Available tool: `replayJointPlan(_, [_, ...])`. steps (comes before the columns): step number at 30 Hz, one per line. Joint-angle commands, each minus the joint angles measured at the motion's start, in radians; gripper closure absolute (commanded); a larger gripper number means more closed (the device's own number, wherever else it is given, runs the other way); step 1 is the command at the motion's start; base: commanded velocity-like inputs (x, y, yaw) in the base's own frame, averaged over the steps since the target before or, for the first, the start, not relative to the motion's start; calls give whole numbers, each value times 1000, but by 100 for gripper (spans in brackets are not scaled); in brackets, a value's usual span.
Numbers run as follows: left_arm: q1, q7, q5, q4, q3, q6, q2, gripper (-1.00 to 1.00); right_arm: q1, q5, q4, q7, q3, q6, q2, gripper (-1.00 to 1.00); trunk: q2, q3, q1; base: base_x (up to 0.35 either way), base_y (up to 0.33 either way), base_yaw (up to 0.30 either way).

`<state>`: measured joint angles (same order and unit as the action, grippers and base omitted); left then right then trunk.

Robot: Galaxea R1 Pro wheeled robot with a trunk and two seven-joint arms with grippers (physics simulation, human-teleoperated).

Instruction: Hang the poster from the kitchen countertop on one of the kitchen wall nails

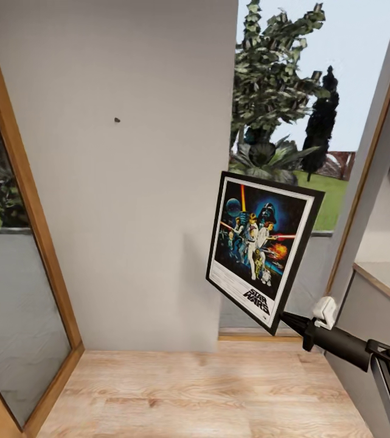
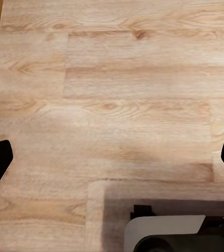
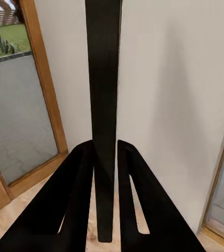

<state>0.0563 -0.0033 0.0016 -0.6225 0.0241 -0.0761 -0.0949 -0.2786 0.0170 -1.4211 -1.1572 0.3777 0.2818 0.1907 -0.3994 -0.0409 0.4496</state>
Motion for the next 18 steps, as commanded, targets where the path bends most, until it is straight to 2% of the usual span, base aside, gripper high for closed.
replayJointPlan(1, [0, -1, 0, 0, 1, -2, 0, -100, -1, 0, -1, -7, 2, 11, 0, 100, -1, 0, 0, 0, 296, 1])
replayJointPlan(12, [0, -1, 0, 0, 2, -2, 0, -100, -1, 1, -1, -7, 1, 11, 0, 100, -1, 0, 0, 4, 300, 9])
replayJointPlan(18, [0, -1, 0, 0, 3, -2, 0, -100, -1, 1, -1, -7, 1, 10, -2, 100, -1, 0, 0, 87, 317, 197])
